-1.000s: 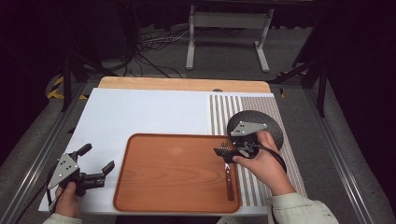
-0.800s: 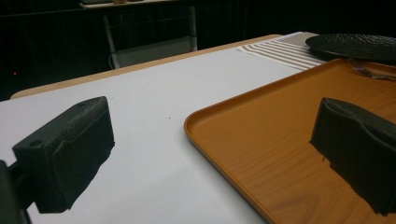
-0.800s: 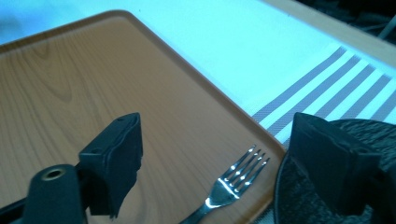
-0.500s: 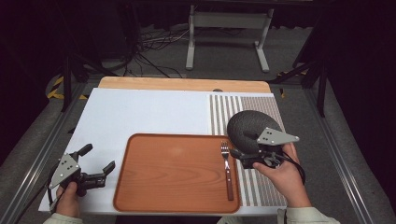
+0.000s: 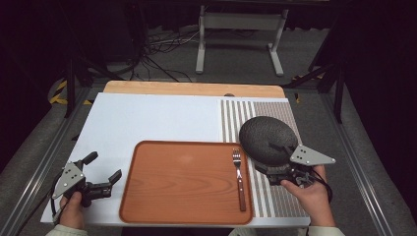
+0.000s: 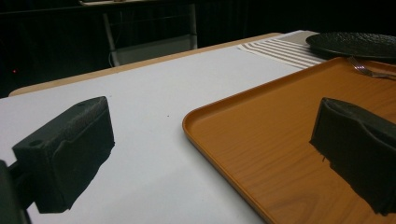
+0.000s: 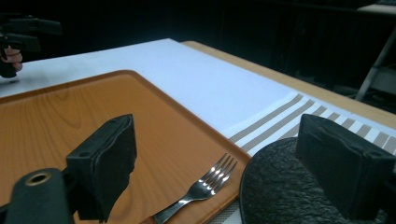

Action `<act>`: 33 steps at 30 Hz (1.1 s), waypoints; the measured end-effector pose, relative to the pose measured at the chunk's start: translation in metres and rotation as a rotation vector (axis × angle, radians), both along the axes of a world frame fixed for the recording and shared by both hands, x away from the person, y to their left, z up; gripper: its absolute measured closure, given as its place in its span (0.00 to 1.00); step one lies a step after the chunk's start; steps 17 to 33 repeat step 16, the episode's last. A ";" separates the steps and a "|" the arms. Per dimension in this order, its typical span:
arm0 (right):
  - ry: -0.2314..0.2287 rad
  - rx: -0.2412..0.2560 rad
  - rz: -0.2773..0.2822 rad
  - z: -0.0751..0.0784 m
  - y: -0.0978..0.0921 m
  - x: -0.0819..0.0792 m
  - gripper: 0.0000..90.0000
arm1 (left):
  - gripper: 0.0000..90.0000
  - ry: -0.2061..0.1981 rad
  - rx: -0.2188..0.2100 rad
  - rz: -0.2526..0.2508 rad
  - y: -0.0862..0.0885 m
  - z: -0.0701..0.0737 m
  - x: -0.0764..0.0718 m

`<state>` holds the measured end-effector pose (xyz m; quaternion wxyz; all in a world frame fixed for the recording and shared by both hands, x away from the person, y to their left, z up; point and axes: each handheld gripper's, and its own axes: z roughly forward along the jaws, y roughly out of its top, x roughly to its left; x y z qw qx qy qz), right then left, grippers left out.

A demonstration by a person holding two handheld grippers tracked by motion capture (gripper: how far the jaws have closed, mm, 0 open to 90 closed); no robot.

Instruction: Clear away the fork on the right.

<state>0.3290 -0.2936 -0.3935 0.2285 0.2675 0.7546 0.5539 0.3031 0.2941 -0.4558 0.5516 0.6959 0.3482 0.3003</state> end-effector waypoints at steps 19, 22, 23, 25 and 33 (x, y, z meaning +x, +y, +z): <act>0.022 0.021 -0.076 -0.043 -0.039 0.001 0.10 | 0.00 -0.015 -0.013 -0.001 0.002 0.002 0.000; 0.022 0.021 -0.076 -0.043 -0.039 0.001 0.10 | 0.00 -0.015 -0.013 -0.001 0.002 0.002 0.000; 0.022 0.021 -0.076 -0.043 -0.039 0.001 0.10 | 0.00 -0.015 -0.013 -0.001 0.002 0.002 0.000; 0.022 0.021 -0.076 -0.043 -0.039 0.001 0.10 | 0.00 -0.015 -0.013 -0.001 0.002 0.002 0.000; 0.022 0.021 -0.076 -0.043 -0.039 0.001 0.10 | 0.00 -0.015 -0.013 -0.001 0.002 0.002 0.000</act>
